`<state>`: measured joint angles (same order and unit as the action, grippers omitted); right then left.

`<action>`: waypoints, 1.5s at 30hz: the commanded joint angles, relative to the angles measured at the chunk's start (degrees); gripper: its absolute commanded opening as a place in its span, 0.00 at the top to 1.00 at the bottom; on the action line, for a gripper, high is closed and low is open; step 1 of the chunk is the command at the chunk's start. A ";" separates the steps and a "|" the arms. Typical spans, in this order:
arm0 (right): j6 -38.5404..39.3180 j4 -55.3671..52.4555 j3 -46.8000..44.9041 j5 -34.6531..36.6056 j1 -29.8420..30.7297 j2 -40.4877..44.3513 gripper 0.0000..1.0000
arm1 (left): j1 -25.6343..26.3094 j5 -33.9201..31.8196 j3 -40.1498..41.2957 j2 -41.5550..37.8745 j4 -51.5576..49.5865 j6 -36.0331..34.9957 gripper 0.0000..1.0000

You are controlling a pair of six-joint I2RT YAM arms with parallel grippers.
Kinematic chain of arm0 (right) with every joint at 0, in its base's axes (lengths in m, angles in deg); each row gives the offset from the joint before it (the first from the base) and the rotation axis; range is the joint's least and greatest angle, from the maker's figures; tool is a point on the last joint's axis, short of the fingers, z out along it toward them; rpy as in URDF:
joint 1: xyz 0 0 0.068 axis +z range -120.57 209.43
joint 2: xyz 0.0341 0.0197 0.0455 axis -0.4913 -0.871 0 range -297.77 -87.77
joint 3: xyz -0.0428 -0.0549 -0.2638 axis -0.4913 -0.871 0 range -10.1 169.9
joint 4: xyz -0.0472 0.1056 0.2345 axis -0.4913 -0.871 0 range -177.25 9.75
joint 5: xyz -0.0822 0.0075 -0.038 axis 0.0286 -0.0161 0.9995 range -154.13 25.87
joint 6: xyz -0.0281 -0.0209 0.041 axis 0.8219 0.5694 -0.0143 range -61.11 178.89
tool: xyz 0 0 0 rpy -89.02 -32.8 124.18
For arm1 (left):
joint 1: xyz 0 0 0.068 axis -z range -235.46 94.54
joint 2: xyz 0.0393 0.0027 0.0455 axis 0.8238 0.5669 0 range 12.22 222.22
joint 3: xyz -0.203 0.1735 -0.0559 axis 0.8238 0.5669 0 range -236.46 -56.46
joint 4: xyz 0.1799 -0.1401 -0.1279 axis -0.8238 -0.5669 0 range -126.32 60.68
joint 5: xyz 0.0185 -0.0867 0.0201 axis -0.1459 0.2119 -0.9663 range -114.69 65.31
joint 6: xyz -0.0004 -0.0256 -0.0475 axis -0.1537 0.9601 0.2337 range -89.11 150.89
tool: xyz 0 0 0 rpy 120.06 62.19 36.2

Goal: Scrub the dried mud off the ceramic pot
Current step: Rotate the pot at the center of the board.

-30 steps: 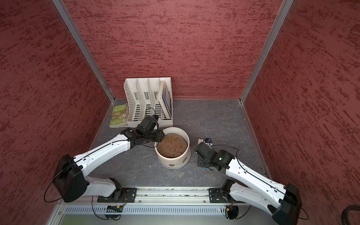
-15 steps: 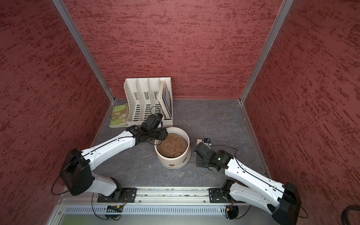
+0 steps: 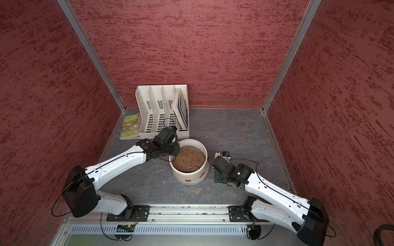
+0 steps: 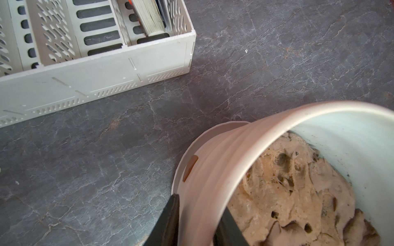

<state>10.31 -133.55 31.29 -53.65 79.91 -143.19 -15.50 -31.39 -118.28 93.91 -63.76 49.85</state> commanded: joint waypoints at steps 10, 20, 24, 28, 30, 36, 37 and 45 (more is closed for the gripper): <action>0.76 2.55 -0.26 -1.09 0.50 -0.32 1.00 | 1.31 -1.59 0.11 -2.56 -5.15 2.66 0.95; 0.76 3.73 -1.83 -1.64 0.61 -0.04 1.00 | 1.60 -4.02 2.30 -8.48 -11.87 4.97 1.00; 1.13 3.67 -2.01 -1.28 1.07 -0.36 1.00 | 1.80 -2.90 4.97 -10.35 -11.58 10.01 1.00; 1.14 2.99 -2.00 -0.43 1.78 -0.63 1.00 | 2.63 -0.71 8.34 -11.40 -7.02 17.63 1.00; 1.12 2.71 -2.01 -0.46 1.96 -0.42 1.00 | 2.75 -0.96 8.36 -11.34 -5.53 19.76 0.90; 0.99 0.53 -1.87 0.27 2.43 1.26 1.00 | 2.04 -3.81 4.24 -8.52 -3.52 15.94 0.49; 0.92 0.30 -1.92 0.31 2.51 1.73 1.00 | 1.73 -4.15 3.46 -7.76 -3.24 15.00 0.48; -0.26 -2.59 -2.23 0.94 3.34 5.15 1.00 | 0.20 -2.27 -0.14 -1.71 -0.68 11.49 0.53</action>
<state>10.79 -134.41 29.78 -54.72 82.57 -139.29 -15.43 -35.52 -116.62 90.83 -68.26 62.66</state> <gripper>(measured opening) 0.155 0.476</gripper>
